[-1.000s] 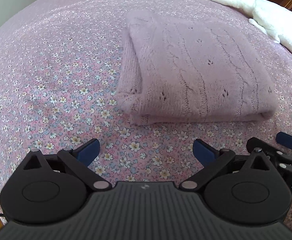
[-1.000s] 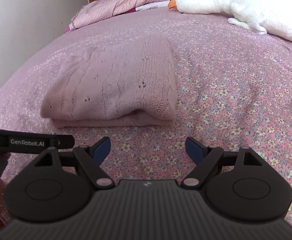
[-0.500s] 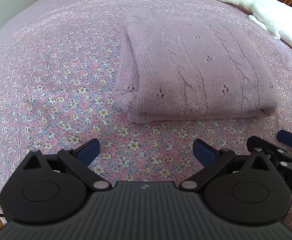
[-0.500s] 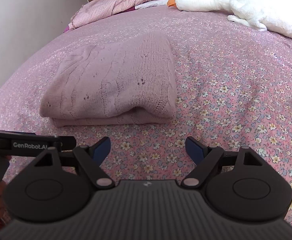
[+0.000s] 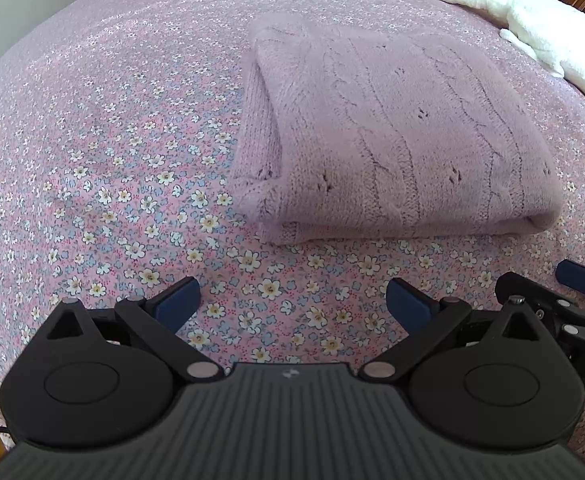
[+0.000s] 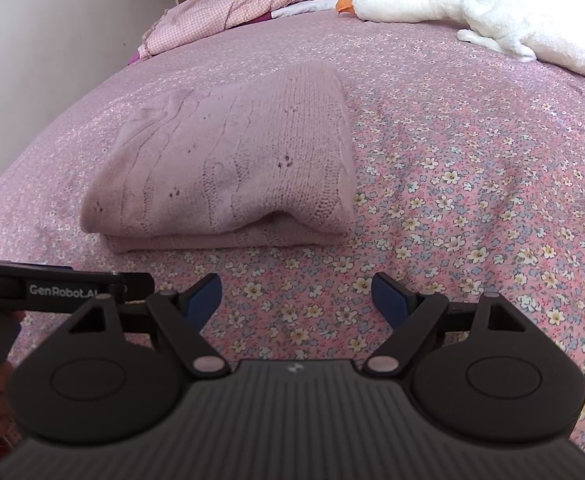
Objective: Fold small clothes
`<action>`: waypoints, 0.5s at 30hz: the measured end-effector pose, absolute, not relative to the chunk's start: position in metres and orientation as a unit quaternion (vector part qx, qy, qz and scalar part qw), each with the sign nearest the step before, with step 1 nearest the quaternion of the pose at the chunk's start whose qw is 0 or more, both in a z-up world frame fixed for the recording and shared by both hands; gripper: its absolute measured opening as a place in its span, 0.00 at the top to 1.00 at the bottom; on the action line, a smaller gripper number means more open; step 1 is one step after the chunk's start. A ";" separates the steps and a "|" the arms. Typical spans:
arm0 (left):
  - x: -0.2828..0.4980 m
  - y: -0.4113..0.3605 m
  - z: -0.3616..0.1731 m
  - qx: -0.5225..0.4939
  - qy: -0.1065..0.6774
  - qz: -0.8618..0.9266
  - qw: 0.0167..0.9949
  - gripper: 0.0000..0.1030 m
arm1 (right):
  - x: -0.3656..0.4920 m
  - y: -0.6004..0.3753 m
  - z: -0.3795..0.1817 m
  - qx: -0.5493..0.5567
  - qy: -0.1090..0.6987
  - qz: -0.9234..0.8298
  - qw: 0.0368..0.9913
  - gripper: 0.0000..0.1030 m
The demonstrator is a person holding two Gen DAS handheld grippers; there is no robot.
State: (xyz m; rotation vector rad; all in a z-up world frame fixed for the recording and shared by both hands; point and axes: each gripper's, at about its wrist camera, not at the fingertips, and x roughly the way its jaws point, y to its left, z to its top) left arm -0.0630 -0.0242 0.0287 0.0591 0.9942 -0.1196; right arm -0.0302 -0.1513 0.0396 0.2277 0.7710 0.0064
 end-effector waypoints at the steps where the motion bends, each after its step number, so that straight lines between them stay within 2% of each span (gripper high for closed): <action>1: -0.063 -0.024 0.029 0.029 0.477 -0.057 0.877 0.01 | -0.030 -0.151 0.040 0.111 0.375 0.003 0.920 0.19; 15: -0.063 -0.024 0.029 0.030 0.476 -0.057 0.877 0.01 | -0.032 -0.150 0.039 0.110 0.375 0.006 0.921 0.19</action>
